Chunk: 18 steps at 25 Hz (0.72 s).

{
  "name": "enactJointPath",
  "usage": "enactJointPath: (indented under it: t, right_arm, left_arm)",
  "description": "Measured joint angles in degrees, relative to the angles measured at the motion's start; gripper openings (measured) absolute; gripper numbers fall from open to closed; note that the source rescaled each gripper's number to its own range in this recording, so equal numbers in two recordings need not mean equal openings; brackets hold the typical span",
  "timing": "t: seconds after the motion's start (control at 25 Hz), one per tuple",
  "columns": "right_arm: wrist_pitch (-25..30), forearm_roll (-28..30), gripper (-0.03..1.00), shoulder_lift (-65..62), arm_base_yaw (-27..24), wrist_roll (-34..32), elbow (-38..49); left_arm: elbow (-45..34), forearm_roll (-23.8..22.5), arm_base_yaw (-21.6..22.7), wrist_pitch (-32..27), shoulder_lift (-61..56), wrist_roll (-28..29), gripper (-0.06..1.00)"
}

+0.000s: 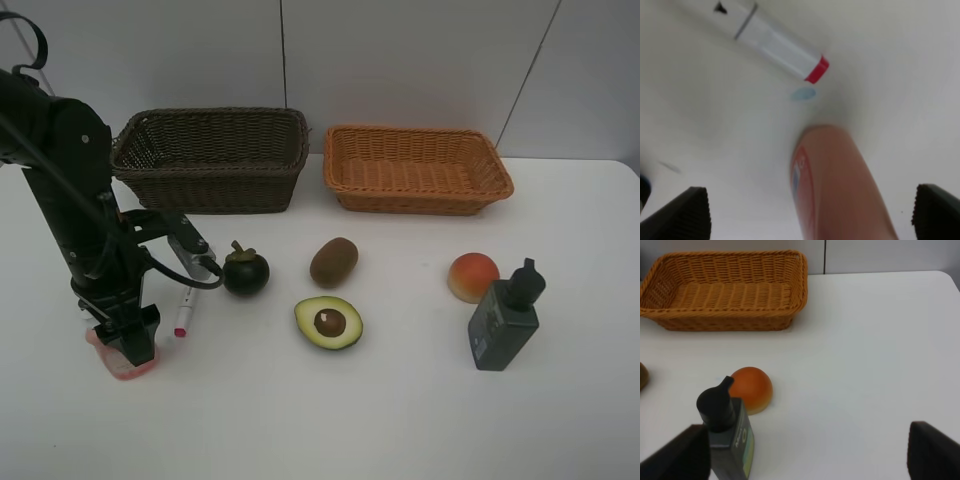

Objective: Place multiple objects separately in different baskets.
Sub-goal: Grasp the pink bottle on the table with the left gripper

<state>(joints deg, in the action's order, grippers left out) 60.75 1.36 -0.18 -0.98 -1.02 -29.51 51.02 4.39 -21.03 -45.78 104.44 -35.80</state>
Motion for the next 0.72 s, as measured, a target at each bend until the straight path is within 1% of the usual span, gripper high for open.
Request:
enactJointPath:
  t: [0.24,0.32,0.36,0.4,0.48,0.52,0.56,0.72]
  right_arm:
    - [0.00,0.00,1.00,0.00,0.00,0.00,0.00]
    - [0.00,0.00,1.00,0.00,0.00,0.00,0.00]
    - [0.00,0.00,1.00,0.00,0.00,0.00,0.00]
    - [0.00,0.00,1.00,0.00,0.00,0.00,0.00]
    - [0.00,0.00,1.00,0.00,0.00,0.00,0.00]
    - [0.00,0.00,1.00,0.00,0.00,0.00,0.00]
    - [0.00,0.00,1.00,0.00,0.00,0.00,0.00]
    - [0.00,0.00,1.00,0.00,0.00,0.00,0.00]
  left_arm:
    - [0.00,0.00,0.00,-0.09,0.04,1.41,1.00]
    - [0.00,0.00,0.00,-0.09,0.08,2.24,0.95]
    - [0.00,0.00,0.00,-0.09,0.08,2.79,0.90]
    - [0.00,0.01,0.00,-0.09,0.08,3.45,0.80]
    - [0.00,0.01,0.00,-0.30,0.08,4.34,0.54]
    - [0.05,0.01,0.00,-0.53,0.08,4.71,0.38]
    - [0.05,-0.02,0.00,-0.67,0.08,4.89,0.26]
    - [0.11,-0.07,0.00,-0.72,0.08,6.12,0.26]
